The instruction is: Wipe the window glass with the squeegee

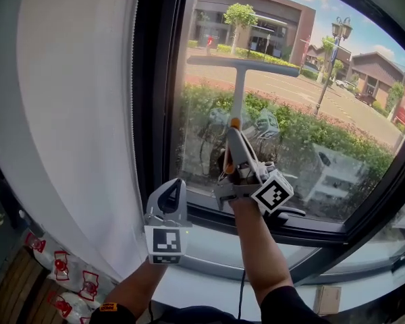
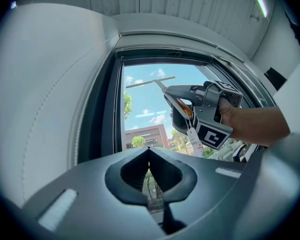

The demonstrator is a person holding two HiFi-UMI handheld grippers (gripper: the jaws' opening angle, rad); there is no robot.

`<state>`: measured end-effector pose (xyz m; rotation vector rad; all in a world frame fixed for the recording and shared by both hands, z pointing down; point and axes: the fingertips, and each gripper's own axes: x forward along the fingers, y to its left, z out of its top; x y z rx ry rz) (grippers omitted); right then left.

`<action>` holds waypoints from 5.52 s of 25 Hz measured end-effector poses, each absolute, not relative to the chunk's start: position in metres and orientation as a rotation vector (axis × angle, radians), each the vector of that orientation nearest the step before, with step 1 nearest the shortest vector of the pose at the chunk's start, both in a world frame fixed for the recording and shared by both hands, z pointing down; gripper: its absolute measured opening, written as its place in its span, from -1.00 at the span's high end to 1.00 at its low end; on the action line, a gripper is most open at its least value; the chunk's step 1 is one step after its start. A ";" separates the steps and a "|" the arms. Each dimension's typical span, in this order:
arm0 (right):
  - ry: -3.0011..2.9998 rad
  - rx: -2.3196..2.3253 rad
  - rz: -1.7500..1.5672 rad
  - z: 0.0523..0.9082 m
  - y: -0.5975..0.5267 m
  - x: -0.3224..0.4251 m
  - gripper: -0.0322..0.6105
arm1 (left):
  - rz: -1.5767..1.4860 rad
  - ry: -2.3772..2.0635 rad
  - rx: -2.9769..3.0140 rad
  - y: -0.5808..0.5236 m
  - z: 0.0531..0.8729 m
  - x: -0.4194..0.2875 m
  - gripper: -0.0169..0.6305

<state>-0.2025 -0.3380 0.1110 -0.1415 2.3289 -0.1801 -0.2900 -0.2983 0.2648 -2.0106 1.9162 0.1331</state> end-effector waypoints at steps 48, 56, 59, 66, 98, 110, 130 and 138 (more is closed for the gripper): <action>2.247 -0.197 -0.399 0.190 -0.342 -0.038 0.77 | 0.167 1.772 -2.090 -0.342 0.230 -0.161 0.94; 2.270 -0.215 -0.402 0.203 -0.341 -0.030 0.77 | 0.131 1.801 -2.128 -0.348 0.257 -0.153 0.92; 2.277 -0.225 -0.404 0.204 -0.340 -0.030 0.77 | 0.184 1.803 -2.151 -0.344 0.251 -0.151 0.92; 2.255 -0.181 -0.331 0.162 -0.336 -0.003 0.77 | 0.181 1.732 -2.094 -0.338 0.213 -0.139 0.92; 2.256 -0.080 -0.154 -0.032 -0.364 0.100 0.77 | 0.313 1.586 -1.979 -0.344 0.047 -0.042 0.91; 2.246 -0.154 -0.414 0.177 -0.343 0.115 0.76 | 0.235 1.701 -2.172 -0.355 0.184 -0.036 0.91; 2.195 -0.262 -0.435 0.212 -0.335 0.121 0.76 | 0.234 1.818 -2.278 -0.331 0.280 -0.115 0.91; 2.248 -0.249 -0.431 0.211 -0.331 0.129 0.76 | 0.201 1.836 -2.183 -0.321 0.263 -0.095 0.90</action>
